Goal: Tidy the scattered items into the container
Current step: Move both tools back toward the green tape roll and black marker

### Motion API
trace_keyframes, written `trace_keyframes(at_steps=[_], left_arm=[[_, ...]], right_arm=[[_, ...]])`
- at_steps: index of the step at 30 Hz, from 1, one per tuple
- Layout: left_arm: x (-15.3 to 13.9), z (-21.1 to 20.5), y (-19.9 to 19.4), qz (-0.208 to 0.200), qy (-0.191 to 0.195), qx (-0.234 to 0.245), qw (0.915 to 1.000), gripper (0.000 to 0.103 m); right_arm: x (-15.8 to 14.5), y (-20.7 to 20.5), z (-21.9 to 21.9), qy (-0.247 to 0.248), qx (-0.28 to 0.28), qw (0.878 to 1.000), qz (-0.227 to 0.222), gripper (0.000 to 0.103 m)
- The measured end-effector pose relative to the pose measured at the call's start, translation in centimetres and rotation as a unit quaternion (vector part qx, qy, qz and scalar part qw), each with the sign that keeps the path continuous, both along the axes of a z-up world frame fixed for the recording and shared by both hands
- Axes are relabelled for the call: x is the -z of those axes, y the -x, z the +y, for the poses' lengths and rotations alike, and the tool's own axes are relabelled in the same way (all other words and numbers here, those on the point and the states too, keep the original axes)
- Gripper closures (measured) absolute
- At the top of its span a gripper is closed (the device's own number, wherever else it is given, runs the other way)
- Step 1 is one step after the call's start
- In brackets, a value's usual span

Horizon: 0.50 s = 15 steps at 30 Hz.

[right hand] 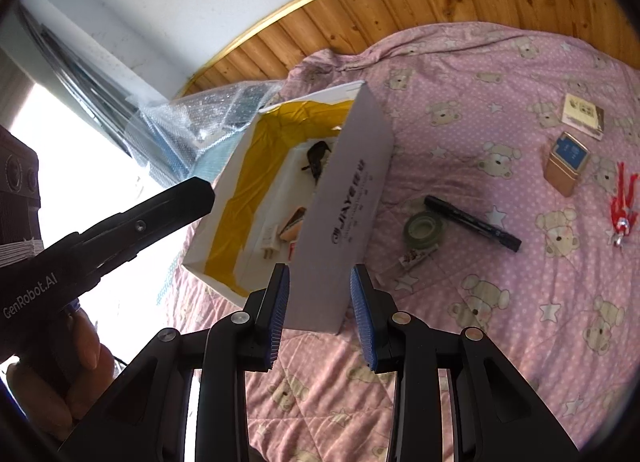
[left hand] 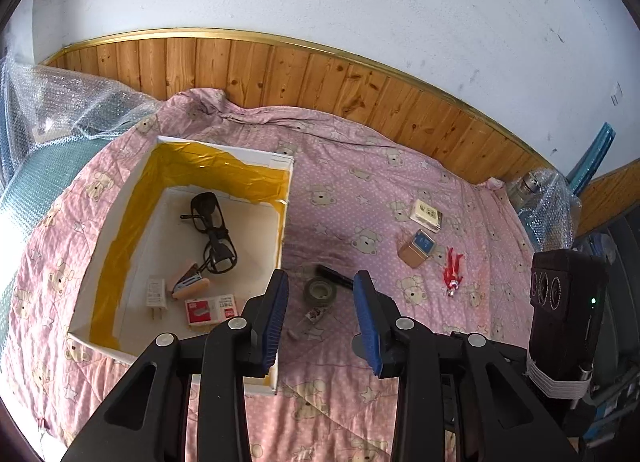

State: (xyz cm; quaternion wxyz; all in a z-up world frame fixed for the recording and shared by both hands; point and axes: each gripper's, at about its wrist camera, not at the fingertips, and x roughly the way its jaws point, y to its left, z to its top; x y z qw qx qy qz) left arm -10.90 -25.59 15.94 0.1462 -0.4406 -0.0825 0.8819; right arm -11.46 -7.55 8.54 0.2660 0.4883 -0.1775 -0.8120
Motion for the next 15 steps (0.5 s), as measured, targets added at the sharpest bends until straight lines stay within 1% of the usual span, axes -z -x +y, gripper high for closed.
trace_keyframes(at_steps=[5, 12, 15], left_arm=[[1.2, 3.3, 0.2, -0.014, 0.004, 0.028, 0.9995, 0.067], [3.3, 6.8, 0.8, -0.035, 0.019, 0.054, 0.9977, 0.067], [4.7, 7.9, 1.0, -0.046, 0.031, 0.067, 0.9962, 0.065]], right_arm=[[2.4, 0.3, 3.6, 0.002, 0.031, 0.999, -0.024, 0.067], [4.1, 0.4, 6.1, 0.011, 0.05, 0.998, -0.037, 0.067], [4.9, 0.7, 6.9, 0.014, 0.058, 0.997, -0.044, 0.067]])
